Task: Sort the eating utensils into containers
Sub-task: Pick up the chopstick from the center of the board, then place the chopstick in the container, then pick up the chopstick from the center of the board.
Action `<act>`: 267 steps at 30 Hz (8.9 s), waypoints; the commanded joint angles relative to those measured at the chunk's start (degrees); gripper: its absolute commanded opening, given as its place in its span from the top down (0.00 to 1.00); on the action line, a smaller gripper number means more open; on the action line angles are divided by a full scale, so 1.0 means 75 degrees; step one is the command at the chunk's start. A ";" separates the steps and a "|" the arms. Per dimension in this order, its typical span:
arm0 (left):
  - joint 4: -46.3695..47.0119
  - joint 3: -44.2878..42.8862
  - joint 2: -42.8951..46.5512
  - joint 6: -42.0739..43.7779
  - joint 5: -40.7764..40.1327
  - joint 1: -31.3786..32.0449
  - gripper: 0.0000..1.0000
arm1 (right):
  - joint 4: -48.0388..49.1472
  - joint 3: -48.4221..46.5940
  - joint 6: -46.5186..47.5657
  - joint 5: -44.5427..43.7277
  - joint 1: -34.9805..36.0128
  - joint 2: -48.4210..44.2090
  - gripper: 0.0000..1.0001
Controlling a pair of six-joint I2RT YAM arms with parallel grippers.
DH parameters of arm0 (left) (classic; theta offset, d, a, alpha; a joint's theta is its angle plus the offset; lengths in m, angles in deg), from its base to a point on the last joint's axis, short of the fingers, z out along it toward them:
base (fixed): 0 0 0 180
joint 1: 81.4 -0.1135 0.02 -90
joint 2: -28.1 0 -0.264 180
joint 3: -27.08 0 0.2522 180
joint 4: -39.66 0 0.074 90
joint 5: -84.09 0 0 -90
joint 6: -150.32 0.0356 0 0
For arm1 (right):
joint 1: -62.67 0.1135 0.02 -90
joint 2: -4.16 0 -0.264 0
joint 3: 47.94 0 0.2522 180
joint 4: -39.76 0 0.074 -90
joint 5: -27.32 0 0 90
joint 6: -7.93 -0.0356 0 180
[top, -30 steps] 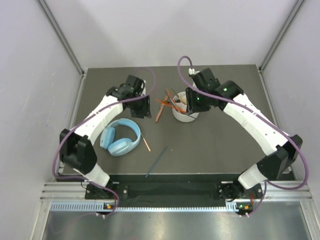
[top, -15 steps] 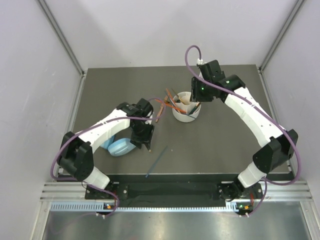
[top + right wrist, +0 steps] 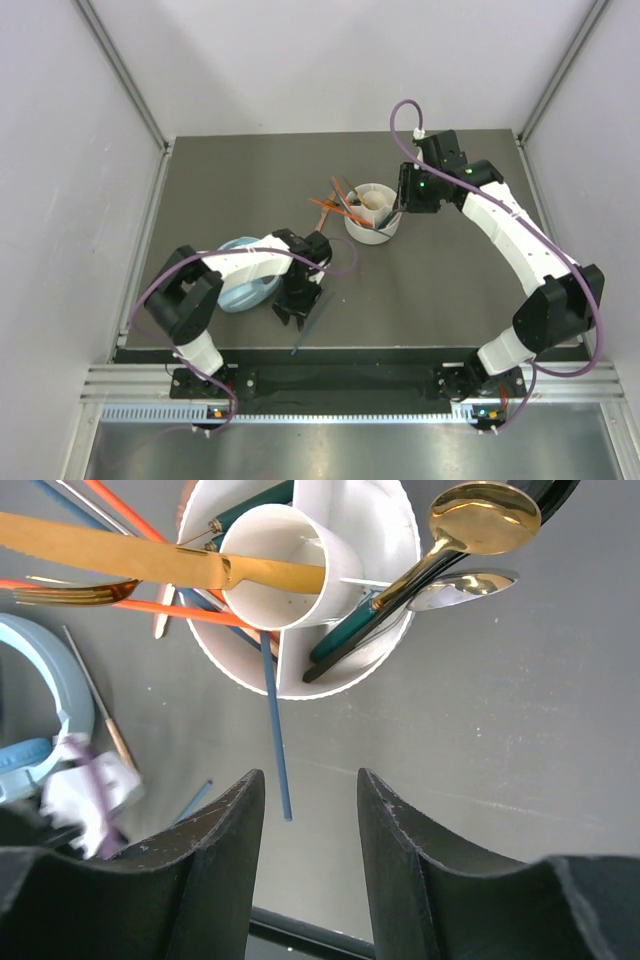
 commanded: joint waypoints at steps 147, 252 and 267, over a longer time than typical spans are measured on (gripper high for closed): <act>0.5940 -0.4894 -0.1707 -0.0123 -0.4674 -0.0878 0.51 | 0.0254 0.0443 0.0689 0.0535 -0.1157 -0.0001 0.57; 0.1641 -0.2515 0.0098 -0.0968 -0.1181 -0.1065 1.00 | 0.0102 -0.0765 0.0431 0.0323 -0.1509 0.0175 0.53; 0.4848 -0.2457 -0.0064 -0.0897 -0.3010 -0.1206 1.00 | 0.0067 -0.0589 0.0490 0.0241 -0.1521 0.0116 0.53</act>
